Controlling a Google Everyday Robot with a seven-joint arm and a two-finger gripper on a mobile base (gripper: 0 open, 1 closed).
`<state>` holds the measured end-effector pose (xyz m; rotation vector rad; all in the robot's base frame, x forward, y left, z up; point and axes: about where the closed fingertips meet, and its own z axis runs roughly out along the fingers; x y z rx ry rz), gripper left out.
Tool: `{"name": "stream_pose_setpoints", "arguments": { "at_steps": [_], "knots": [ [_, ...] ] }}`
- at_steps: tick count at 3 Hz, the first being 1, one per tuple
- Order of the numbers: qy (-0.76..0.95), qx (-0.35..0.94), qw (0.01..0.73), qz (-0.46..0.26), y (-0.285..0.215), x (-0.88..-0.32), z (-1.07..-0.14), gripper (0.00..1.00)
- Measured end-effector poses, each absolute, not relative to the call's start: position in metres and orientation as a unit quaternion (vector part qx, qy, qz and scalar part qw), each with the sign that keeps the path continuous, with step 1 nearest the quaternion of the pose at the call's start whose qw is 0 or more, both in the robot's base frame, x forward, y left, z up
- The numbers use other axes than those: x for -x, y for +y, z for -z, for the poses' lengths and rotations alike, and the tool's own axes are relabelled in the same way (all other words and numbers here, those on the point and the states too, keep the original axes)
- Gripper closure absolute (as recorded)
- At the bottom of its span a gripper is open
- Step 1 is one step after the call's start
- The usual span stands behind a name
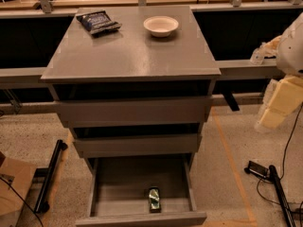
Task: Pick green can from bottom drawer and place on counter
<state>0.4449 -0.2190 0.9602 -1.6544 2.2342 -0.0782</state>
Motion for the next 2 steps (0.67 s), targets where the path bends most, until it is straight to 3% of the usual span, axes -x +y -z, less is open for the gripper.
{"name": "stream_pose_setpoints", "arguments": {
  "at_steps": [2],
  "knots": [
    [0.818,0.539,0.197,-0.047,-0.228,-0.472,-0.847,0.00]
  ]
}}
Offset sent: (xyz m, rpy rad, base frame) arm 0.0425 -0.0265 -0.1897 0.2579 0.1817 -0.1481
